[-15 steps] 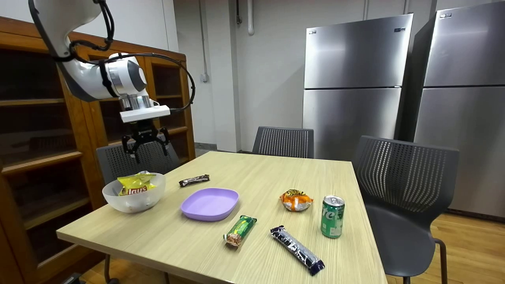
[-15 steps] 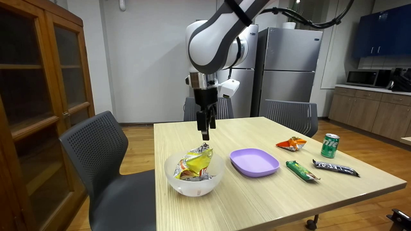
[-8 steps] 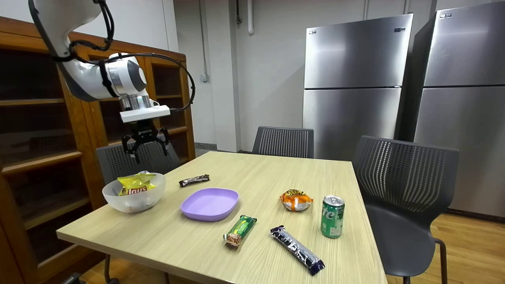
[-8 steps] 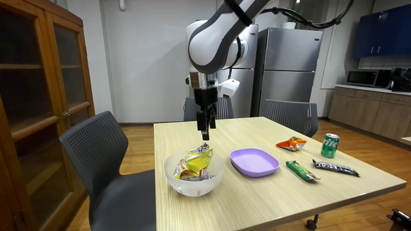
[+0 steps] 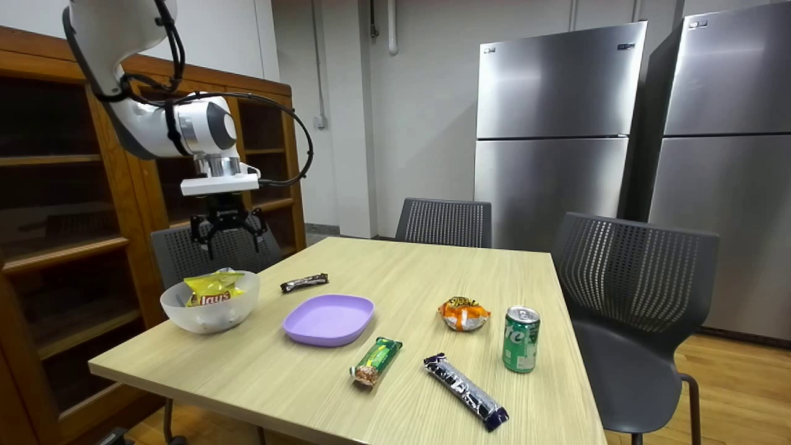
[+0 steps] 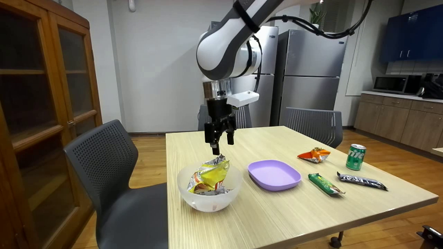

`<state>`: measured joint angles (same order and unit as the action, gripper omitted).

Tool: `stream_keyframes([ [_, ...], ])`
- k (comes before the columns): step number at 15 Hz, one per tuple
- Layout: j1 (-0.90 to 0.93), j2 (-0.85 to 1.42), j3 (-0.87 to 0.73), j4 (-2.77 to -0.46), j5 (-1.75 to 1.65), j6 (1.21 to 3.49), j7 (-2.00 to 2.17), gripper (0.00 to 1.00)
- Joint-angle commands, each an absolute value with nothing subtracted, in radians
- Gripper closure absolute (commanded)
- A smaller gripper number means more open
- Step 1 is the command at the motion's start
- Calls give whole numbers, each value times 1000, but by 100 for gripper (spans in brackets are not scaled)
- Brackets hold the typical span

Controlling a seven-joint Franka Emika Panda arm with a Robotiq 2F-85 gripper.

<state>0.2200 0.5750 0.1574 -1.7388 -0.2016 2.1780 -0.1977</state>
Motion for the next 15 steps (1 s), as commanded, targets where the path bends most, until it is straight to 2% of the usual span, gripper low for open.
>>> stream_keyframes([
  [1, 232, 684, 137, -1573, -137, 2109, -68, 0],
  [15, 262, 934, 3, -1180, -10, 1974, 481, 0],
])
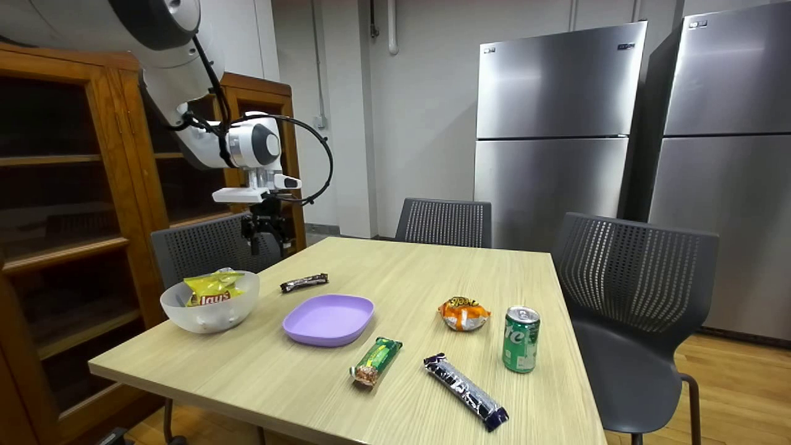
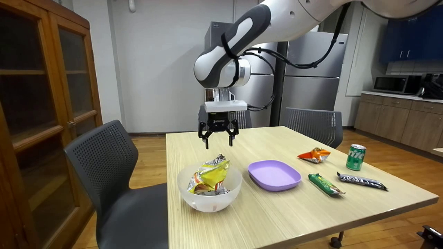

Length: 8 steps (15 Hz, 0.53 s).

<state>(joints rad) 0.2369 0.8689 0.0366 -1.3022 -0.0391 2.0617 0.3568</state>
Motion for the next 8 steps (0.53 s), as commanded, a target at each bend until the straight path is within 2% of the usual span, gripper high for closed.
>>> stream_keyframes([
  [1, 262, 950, -1, -1157, 2, 1967, 521, 0],
  [8, 247, 1084, -9, -978, 48, 1921, 653, 0],
])
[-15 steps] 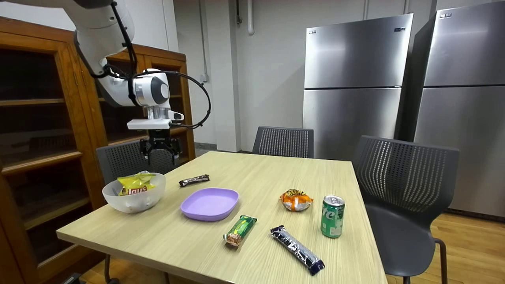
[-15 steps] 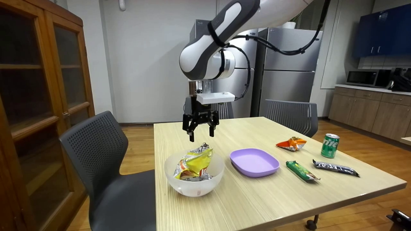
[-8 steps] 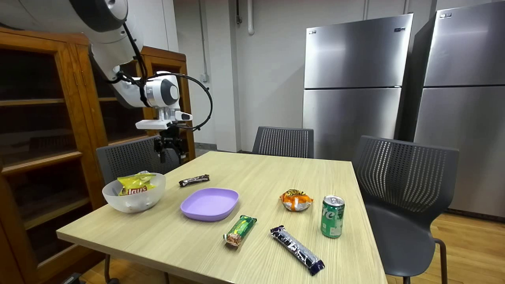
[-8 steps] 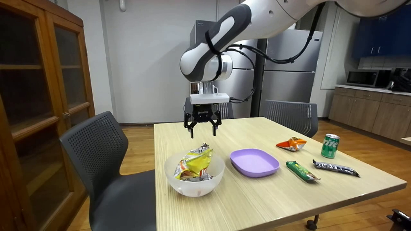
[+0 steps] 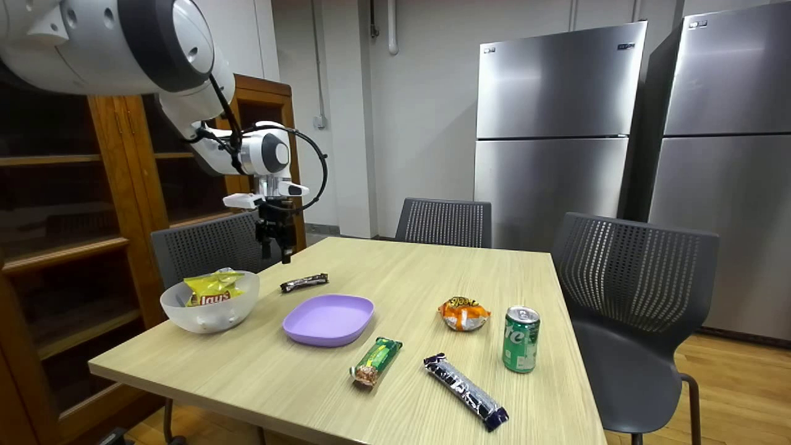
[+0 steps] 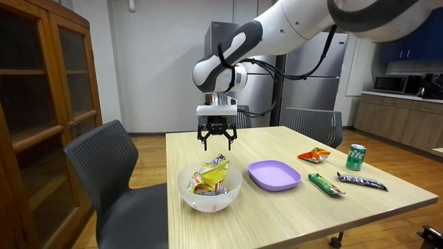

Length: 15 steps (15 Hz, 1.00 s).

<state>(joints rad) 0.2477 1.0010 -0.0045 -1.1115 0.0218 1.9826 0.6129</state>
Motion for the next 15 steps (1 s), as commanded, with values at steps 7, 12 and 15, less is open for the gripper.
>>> stream_keyframes([
  [7, 243, 1209, -27, -828, 42, 1883, 681, 0],
  [12, 236, 1271, -35, -750, 41, 1875, 711, 0],
  [15, 234, 1298, -38, -720, 40, 1869, 731, 0],
])
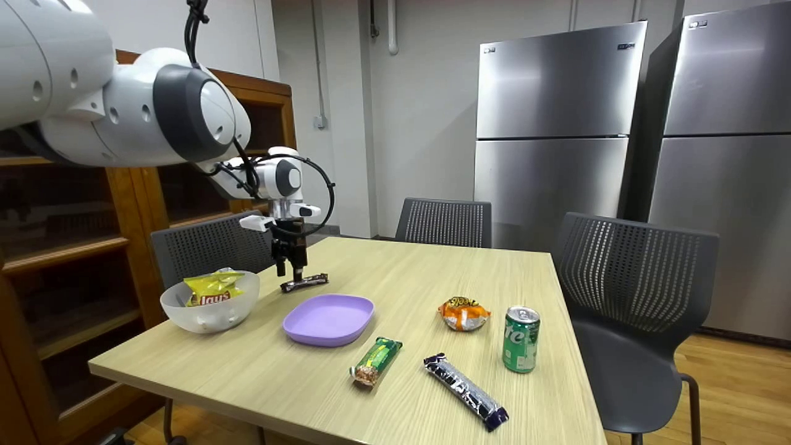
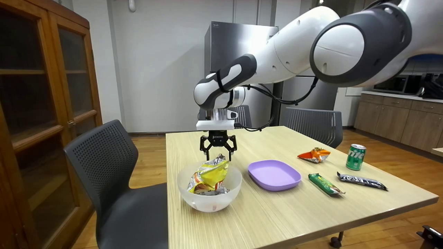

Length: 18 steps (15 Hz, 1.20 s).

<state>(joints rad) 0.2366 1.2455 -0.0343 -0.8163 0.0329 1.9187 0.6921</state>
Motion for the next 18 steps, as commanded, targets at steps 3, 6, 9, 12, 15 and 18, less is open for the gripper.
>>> stream_keyframes([
  [3, 233, 1322, -41, -690, 37, 1858, 748, 0],
  [6, 234, 1347, -45, -661, 33, 1850, 765, 0],
  [9, 233, 1369, -47, -632, 32, 1834, 775, 0],
  [12, 232, 1387, -47, -597, 30, 1812, 778, 0],
  [15, 233, 1386, -51, -595, 35, 1812, 777, 0],
  [18, 227, 1384, -47, -585, 41, 1820, 771, 0],
])
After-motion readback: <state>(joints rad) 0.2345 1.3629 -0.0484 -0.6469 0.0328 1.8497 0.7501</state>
